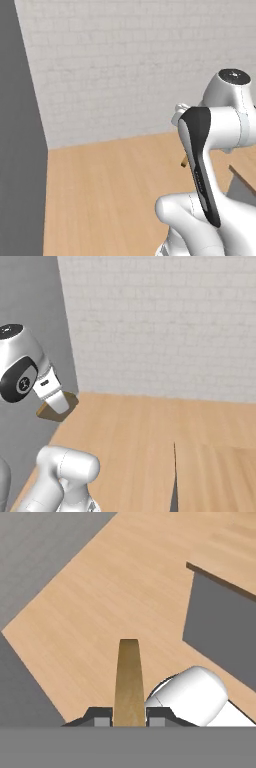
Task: Start the toaster. Once the lever pops up, take the bread to the plate on the dining counter.
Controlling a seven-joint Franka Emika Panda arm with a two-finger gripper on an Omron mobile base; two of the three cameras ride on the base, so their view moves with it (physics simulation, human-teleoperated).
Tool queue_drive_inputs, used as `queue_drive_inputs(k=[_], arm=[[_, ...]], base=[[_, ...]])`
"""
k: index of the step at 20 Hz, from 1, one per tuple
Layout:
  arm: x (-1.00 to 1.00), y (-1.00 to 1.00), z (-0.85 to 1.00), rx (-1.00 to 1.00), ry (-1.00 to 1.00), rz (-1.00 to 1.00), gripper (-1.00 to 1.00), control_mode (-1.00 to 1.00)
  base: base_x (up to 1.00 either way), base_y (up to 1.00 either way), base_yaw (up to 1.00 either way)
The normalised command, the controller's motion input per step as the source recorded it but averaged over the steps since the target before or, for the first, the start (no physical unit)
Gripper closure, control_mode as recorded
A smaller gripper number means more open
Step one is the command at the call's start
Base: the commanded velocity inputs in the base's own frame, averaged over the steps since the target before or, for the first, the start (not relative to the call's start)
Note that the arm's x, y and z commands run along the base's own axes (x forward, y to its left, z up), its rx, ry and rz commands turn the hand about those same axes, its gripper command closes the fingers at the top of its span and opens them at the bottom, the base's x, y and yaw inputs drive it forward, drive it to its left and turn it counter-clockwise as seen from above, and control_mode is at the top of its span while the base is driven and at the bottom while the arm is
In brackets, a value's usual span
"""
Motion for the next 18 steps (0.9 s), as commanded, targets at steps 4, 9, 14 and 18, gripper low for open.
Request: queue_drive_inputs(k=[4, 9, 14, 18], arm=[[0.0, 0.0, 0.0, 0.0, 0.0, 0.0, 1.0, 1.0], [0.0, 0.0, 0.0, 0.0, 0.0, 0.0, 1.0, 1.0], [0.0, 0.0, 0.0, 0.0, 0.0, 0.0, 1.0, 1.0], [0.0, 0.0, 0.0, 0.0, 0.0, 0.0, 1.0, 1.0]], base=[[1.0, 0.03, -0.29], [1.0, 0.0, -0.3], [1.0, 0.0, -0.38], [0.89, 0.0, -0.51]])
